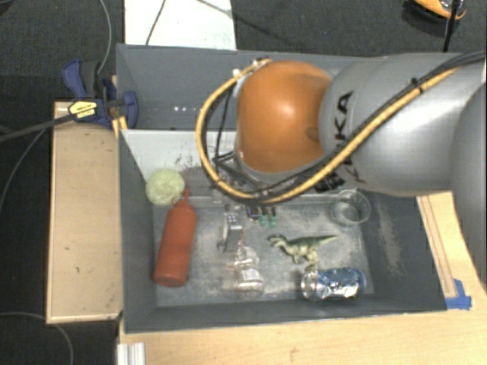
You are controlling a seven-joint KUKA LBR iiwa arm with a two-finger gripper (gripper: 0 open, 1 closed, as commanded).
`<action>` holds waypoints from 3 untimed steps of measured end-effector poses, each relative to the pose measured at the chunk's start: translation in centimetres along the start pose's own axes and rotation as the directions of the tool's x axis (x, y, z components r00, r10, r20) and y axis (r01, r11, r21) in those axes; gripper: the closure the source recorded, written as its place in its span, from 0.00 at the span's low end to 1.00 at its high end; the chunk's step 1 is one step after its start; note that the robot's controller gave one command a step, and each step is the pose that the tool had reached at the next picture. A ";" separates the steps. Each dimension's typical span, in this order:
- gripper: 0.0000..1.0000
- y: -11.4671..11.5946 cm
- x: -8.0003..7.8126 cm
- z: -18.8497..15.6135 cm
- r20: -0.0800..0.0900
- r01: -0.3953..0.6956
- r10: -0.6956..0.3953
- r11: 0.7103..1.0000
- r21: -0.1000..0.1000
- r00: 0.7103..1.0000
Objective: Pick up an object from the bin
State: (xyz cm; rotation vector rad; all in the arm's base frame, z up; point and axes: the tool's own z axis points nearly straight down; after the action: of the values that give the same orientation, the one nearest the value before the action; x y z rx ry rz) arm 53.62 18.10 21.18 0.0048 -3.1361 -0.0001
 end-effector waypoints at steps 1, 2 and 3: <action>0.00 -0.1 -0.2 -0.5 0.008 -0.005 0.005 1.000 -0.002 1.000; 0.00 1.5 -1.3 1.2 0.015 0.056 -0.056 0.998 -0.001 0.998; 0.00 2.4 -1.9 2.5 0.015 0.099 -0.099 0.995 -0.002 0.995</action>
Offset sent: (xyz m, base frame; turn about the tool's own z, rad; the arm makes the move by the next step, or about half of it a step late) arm 0.0287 0.0508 -0.0595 -0.1755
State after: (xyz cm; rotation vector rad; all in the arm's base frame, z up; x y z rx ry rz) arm 55.55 20.53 18.71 0.1615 -3.1474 -0.0049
